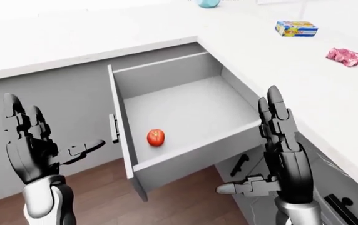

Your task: Close the left drawer.

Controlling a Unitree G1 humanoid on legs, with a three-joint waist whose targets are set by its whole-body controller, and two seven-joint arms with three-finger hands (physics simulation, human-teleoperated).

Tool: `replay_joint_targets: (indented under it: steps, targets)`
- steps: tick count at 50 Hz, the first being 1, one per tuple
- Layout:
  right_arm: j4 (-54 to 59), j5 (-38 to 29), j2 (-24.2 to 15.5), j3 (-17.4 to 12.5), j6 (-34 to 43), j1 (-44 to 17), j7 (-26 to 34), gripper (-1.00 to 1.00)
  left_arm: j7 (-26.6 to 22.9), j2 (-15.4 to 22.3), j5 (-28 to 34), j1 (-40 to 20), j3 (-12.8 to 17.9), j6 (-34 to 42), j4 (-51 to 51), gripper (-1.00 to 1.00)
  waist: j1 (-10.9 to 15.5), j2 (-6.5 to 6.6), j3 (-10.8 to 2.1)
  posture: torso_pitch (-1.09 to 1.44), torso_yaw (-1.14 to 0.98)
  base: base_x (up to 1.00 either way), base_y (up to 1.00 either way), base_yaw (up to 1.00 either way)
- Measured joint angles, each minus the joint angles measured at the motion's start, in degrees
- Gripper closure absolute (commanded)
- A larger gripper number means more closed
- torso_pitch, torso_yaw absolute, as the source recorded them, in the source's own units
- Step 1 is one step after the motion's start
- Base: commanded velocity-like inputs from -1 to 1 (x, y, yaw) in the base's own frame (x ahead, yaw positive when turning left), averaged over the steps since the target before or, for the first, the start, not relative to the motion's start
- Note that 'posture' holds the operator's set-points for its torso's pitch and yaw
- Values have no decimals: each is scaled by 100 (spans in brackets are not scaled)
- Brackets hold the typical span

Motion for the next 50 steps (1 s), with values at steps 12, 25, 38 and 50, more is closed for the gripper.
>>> replay_joint_targets:
  steps: [12,25,38,50]
  targets:
    - [-31,3,-1,4,18,-4,0,-100,96,161,87,-198,-120,-629,1127,-100,-19,16,29,0,0,0,0,0]
    - [-16,11,1,-6,35,-15,5,-100,222,326,139,-442,-442,-1462,2770,-100,-37,1,71,0,0,0,0,0]
    - [65,1,0,-12,-5,-24,-4,-100,241,350,204,-588,-611,-1908,3442,-100,-24,25,47,0,0,0,0,0]
    - [72,-13,-3,-10,-30,-17,-15,-100,256,310,265,-595,-753,-2088,3638,-100,-23,14,19,0,0,0,0,0]
